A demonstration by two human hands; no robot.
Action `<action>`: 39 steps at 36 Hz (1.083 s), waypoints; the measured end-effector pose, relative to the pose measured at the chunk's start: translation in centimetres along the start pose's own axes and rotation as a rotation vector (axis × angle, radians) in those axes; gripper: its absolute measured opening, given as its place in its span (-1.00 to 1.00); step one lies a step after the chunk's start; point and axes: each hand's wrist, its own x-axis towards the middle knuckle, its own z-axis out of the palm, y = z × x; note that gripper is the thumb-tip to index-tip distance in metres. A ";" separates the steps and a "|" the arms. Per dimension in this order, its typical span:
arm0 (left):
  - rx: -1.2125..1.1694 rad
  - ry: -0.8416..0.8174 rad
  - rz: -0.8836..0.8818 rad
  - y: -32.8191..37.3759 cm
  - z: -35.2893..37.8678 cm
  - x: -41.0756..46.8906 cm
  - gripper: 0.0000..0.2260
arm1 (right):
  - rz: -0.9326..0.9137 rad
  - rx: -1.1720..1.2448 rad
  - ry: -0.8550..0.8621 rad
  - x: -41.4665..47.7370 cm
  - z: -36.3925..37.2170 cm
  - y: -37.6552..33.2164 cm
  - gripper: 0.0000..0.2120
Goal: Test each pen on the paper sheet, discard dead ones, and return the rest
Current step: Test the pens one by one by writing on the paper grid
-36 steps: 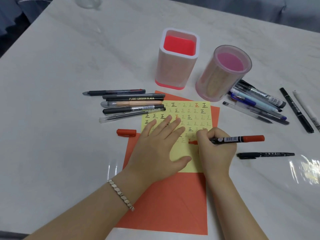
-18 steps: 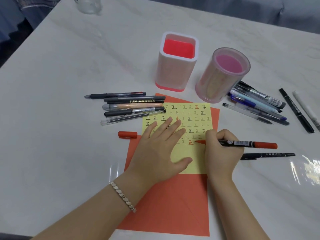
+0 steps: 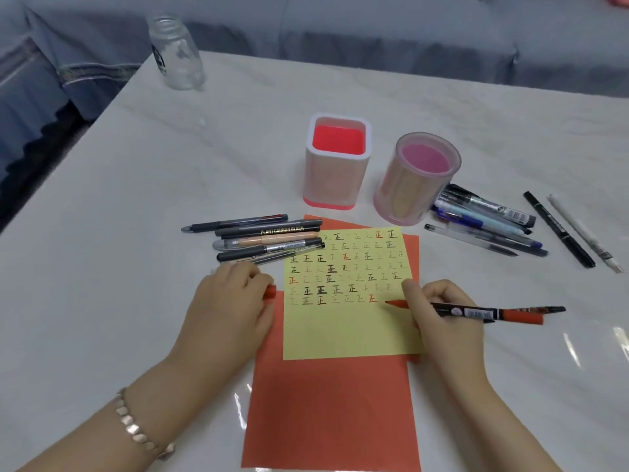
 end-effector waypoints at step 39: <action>-0.909 -0.197 -0.053 9.5 -3.5 0.8 -0.93 | -0.046 0.117 -0.365 -2.4 -2.5 -4.3 -0.51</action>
